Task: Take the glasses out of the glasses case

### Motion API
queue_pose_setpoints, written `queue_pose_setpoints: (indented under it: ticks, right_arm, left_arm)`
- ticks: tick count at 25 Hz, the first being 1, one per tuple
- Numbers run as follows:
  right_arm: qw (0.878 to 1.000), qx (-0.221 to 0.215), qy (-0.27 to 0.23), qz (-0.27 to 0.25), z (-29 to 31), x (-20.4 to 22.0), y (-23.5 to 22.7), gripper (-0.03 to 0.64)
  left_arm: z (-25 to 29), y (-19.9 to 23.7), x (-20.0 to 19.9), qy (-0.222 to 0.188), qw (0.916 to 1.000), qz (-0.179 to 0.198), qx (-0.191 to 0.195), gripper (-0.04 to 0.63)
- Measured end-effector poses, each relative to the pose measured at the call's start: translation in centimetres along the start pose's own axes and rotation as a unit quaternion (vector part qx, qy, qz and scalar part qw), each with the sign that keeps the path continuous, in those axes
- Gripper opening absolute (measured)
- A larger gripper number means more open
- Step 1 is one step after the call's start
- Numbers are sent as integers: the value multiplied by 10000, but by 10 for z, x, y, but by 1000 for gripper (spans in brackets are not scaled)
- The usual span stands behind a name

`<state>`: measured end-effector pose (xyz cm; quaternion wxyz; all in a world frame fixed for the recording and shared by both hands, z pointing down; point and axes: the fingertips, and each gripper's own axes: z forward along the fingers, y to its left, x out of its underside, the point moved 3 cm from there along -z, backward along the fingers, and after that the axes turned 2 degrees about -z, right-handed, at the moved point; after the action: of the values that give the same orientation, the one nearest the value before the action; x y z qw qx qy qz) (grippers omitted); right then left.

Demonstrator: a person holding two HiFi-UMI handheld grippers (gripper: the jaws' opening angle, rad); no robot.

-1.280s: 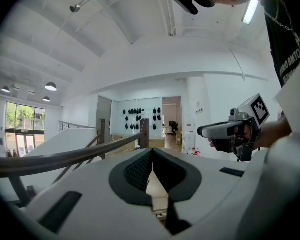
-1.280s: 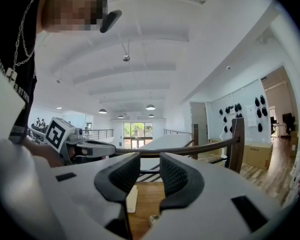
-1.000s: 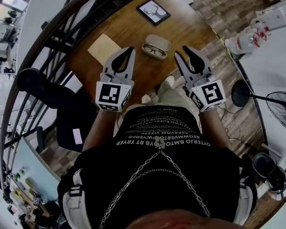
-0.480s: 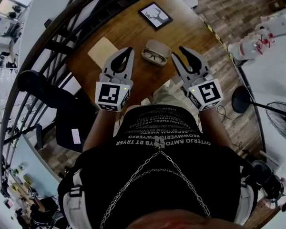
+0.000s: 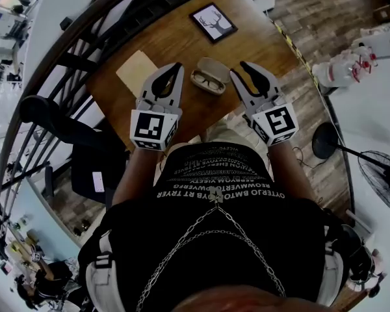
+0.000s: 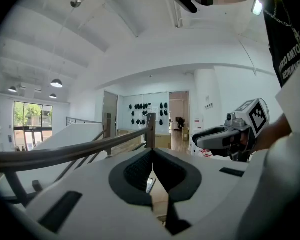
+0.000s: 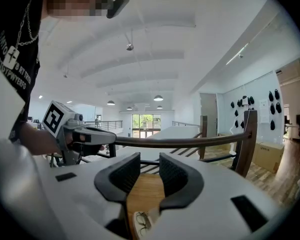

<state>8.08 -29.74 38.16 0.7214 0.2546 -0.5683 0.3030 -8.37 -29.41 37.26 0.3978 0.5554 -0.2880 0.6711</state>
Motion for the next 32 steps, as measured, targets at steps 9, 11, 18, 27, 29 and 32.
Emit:
queue_pose_setpoints:
  ticks: [9, 11, 18, 27, 29, 32]
  right_arm:
    - [9992, -212, 310, 105, 31, 38, -11, 109]
    - [9987, -286, 407, 108, 36, 47, -9, 109]
    - [9965, -415, 706, 141, 51, 84, -3, 109]
    - [9925, -489, 1105, 209, 62, 131, -1, 109]
    - [9910, -512, 1218, 208, 64, 144, 0, 109]
    - [9885, -576, 1380, 231, 67, 162, 3, 109]
  left_arm:
    - [5, 8, 9, 129, 9997, -32, -191, 29]
    - [4, 10, 10, 136, 9996, -54, -240, 29]
    - [-3, 13, 15, 166, 9993, -62, -322, 29]
    - [-8, 3, 32, 294, 9992, -66, -269, 29]
    - [-11, 2, 33, 303, 9991, -60, -282, 29]
    - [-16, 4, 37, 352, 9988, -69, -322, 29]
